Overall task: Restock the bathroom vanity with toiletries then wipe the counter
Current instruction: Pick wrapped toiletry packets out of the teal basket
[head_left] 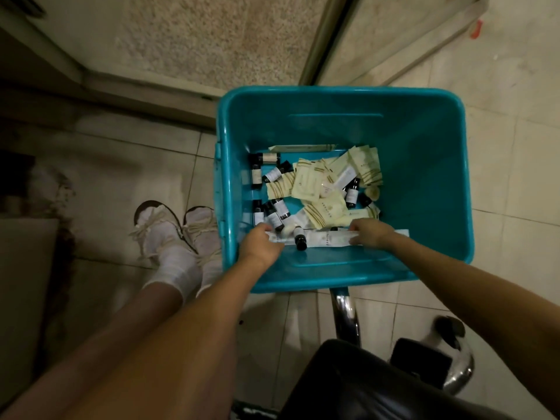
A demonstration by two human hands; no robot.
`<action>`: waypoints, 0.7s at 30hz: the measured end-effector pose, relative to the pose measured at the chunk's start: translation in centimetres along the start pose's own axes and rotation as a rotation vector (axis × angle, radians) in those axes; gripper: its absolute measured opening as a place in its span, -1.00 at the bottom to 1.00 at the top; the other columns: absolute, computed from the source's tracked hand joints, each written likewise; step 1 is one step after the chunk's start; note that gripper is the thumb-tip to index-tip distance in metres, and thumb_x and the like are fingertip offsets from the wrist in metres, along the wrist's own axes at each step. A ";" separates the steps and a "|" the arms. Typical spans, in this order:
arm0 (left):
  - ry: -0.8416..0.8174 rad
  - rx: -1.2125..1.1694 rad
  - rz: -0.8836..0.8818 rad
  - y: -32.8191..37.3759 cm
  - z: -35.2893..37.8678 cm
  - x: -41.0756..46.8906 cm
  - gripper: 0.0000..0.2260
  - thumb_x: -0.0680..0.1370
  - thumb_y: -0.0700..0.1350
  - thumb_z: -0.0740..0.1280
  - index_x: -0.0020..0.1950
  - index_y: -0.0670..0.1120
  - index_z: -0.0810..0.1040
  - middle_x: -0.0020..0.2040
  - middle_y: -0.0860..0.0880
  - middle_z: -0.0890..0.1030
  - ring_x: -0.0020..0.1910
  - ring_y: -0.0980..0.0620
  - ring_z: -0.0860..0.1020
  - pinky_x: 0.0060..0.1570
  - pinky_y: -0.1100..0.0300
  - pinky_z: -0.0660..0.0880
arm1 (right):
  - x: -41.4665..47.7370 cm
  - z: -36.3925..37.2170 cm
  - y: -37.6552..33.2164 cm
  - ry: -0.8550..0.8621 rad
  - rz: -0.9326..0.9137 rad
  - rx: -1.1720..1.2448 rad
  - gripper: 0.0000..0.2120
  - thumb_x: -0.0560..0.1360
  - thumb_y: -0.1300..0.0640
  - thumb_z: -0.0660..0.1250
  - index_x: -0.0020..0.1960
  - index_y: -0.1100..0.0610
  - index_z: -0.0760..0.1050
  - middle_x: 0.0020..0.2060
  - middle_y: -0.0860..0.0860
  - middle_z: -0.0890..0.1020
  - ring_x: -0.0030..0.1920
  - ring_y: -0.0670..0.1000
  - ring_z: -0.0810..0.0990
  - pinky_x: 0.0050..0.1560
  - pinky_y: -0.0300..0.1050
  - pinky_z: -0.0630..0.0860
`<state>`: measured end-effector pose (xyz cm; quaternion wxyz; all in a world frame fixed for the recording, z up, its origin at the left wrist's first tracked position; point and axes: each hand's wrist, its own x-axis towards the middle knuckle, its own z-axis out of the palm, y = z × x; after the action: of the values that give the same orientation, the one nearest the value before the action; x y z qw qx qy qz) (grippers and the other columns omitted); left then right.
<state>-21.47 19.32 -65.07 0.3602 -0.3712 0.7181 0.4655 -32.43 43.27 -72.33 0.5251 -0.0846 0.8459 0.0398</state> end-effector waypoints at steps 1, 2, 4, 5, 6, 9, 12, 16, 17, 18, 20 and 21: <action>-0.006 -0.059 -0.028 0.3 -0.1 0.1 -0.53 0.49 -0.17 0.40 0.37 -0.19 0.38 0.29 -0.18 0.50 0.23 -0.15 0.49 0.21 0.13 0.42 | -0.5 -0.7 0.2 0.017 -0.004 0.048 -0.62 0.49 0.03 0.35 0.26 0.09 0.43 0.22 0.09 0.52 0.19 0.10 0.49 0.11 -0.08 0.42; -0.009 -0.126 -0.057 0.5 -0.2 0.2 -0.50 0.48 -0.15 0.42 0.39 -0.20 0.37 0.31 -0.17 0.48 0.25 -0.14 0.49 0.23 0.13 0.41 | -1.1 -1.3 0.4 0.071 -0.022 0.142 -0.65 0.47 0.05 0.38 0.21 0.11 0.46 0.17 0.08 0.55 0.13 0.09 0.50 0.03 -0.09 0.42; -0.024 -0.258 -0.108 1.2 -0.1 0.1 -0.43 0.47 -0.11 0.44 0.42 -0.21 0.34 0.36 -0.15 0.45 0.29 -0.12 0.46 0.29 0.13 0.38 | -2.8 -2.3 -0.1 0.224 -0.044 0.512 -0.73 0.44 0.15 0.43 0.10 0.16 0.48 -0.03 0.06 0.57 -0.03 0.06 0.51 -0.14 -0.13 0.39; -0.043 -0.325 -0.124 1.6 0.0 -0.1 -0.41 0.46 -0.10 0.44 0.43 -0.21 0.32 0.37 -0.14 0.44 0.30 -0.11 0.46 0.32 0.11 0.38 | -4.0 -2.6 -0.9 0.278 -0.058 0.755 -0.75 0.43 0.20 0.44 0.05 0.19 0.47 -0.12 0.06 0.57 -0.09 0.05 0.51 -0.20 -0.16 0.40; -0.074 -0.396 -0.120 1.9 0.2 -0.3 -0.41 0.47 -0.09 0.44 0.43 -0.20 0.32 0.37 -0.13 0.44 0.30 -0.09 0.46 0.31 0.09 0.39 | -5.1 -2.9 -2.2 0.282 -0.080 0.959 -0.75 0.42 0.22 0.45 0.04 0.21 0.46 -0.16 0.06 0.58 -0.13 0.06 0.54 -0.22 -0.19 0.44; -0.193 -0.554 -0.065 3.1 0.7 -0.9 -0.46 0.48 -0.04 0.42 0.42 -0.10 0.35 0.31 -0.05 0.49 0.26 -0.05 0.48 0.19 0.10 0.45 | -6.9 -3.1 -6.8 0.157 -0.192 1.118 -0.72 0.39 0.19 0.47 0.05 0.17 0.49 -0.11 0.08 0.66 -0.14 0.09 0.63 -0.12 -0.06 0.56; -0.158 -0.728 -0.037 4.0 0.4 -0.8 -0.62 0.51 -0.01 0.38 0.31 -0.05 0.48 0.17 -0.06 0.60 0.14 -0.09 0.57 0.13 0.01 0.53 | -7.4 -3.0 -11.5 0.037 -0.314 1.070 -0.75 0.43 0.26 0.41 0.08 0.13 0.49 -0.14 0.05 0.66 -0.15 0.07 0.65 -0.09 -0.06 0.59; -0.008 -0.804 -0.029 4.0 -1.7 -0.2 -0.73 0.55 -0.01 0.32 0.18 -0.12 0.54 -0.03 -0.08 0.64 -0.09 -0.04 0.61 -0.18 0.20 0.56 | -6.9 -3.2 -13.8 -0.075 -0.362 1.096 -0.80 0.44 0.26 0.41 0.05 0.16 0.53 -0.29 -0.06 0.67 -0.24 -0.09 0.66 -0.07 -0.21 0.57; 0.003 -0.769 -0.006 3.9 -2.2 -0.1 -0.75 0.56 -0.02 0.31 0.15 -0.13 0.55 -0.07 -0.06 0.63 -0.14 -0.01 0.59 -0.22 0.23 0.55 | -6.4 -3.0 -13.6 -0.091 -0.349 1.105 -0.83 0.45 0.22 0.41 0.03 0.14 0.54 -0.24 -0.04 0.68 -0.19 -0.09 0.65 -0.05 -0.21 0.56; 0.015 -0.743 0.008 3.8 -2.6 0.1 -0.78 0.57 -0.03 0.30 0.12 -0.13 0.55 -0.09 -0.06 0.62 -0.15 -0.01 0.59 -0.19 0.24 0.55 | -5.8 -2.8 -13.3 -0.093 -0.310 1.109 -0.83 0.47 0.17 0.40 0.06 0.13 0.55 -0.15 0.00 0.68 -0.13 -0.06 0.64 -0.01 -0.19 0.54; 0.035 -0.723 0.016 3.8 -2.9 0.6 -0.80 0.59 -0.07 0.27 0.11 -0.16 0.55 0.00 -0.11 0.63 -0.11 -0.04 0.58 -0.06 0.16 0.53 | -4.3 -2.1 -12.6 -0.080 -0.207 1.192 -0.72 0.51 0.06 0.35 0.17 0.15 0.54 0.05 0.06 0.65 0.03 0.01 0.62 0.04 -0.16 0.52; 0.028 -0.725 0.009 3.9 -2.8 0.8 -0.78 0.60 -0.09 0.26 0.15 -0.19 0.54 0.05 -0.15 0.63 -0.14 -0.03 0.57 -0.06 0.13 0.53 | -3.6 -1.6 -12.5 -0.048 -0.129 1.264 -0.68 0.53 0.04 0.33 0.22 0.16 0.51 0.12 0.08 0.63 0.08 0.04 0.59 0.05 -0.14 0.51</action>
<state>-25.68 17.64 -63.36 0.1930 -0.4781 0.5128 0.6864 -30.00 31.13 -68.11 0.4938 0.1917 0.6873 -0.4970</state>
